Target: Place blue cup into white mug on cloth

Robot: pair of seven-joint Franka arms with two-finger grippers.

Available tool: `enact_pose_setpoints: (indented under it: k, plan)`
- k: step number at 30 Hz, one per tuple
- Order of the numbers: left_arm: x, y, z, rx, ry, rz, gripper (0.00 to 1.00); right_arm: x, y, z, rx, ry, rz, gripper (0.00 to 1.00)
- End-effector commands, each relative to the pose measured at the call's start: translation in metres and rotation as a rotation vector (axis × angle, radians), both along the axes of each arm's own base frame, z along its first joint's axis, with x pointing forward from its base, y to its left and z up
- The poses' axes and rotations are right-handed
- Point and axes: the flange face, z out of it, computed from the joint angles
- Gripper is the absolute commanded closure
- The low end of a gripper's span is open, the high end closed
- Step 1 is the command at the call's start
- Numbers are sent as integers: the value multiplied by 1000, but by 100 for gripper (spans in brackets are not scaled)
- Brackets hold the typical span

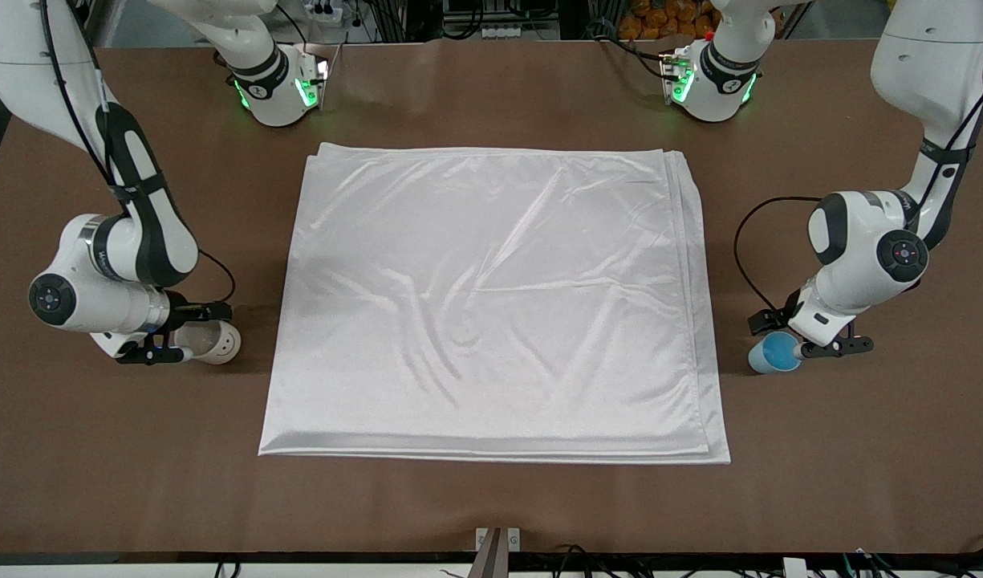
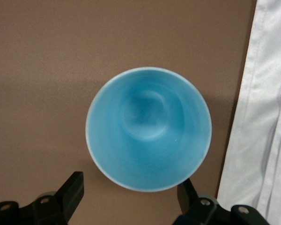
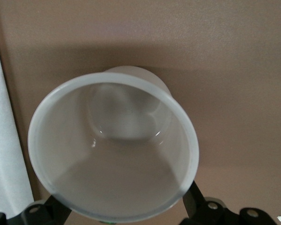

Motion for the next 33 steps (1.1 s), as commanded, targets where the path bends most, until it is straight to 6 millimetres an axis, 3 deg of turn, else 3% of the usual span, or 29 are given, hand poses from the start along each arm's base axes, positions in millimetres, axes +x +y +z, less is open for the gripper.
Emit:
enact_pose_setpoints:
  k: [1, 6, 11, 18, 26, 33]
  plan:
    - [2, -3, -4, 9, -14, 2, 16, 6, 0, -1, 13, -10, -8, 0]
    - [1, -3, -4, 9, -14, 2, 15, 6, 3, -2, 14, -9, -6, 7]
    - [2, -3, -3, 9, -15, 2, 15, 6, 3, -2, 14, -9, -6, 40]
    - [2, -2, 0, 10, -20, 3, 15, 5, 3, -2, 14, -7, -2, 64]
    - [3, -1, 1, 10, -23, 2, 15, 7, 3, 1, 23, -16, 40, 100]
    - [6, -4, 2, 10, -28, -4, 12, 15, 3, 24, 23, -43, 41, 100]
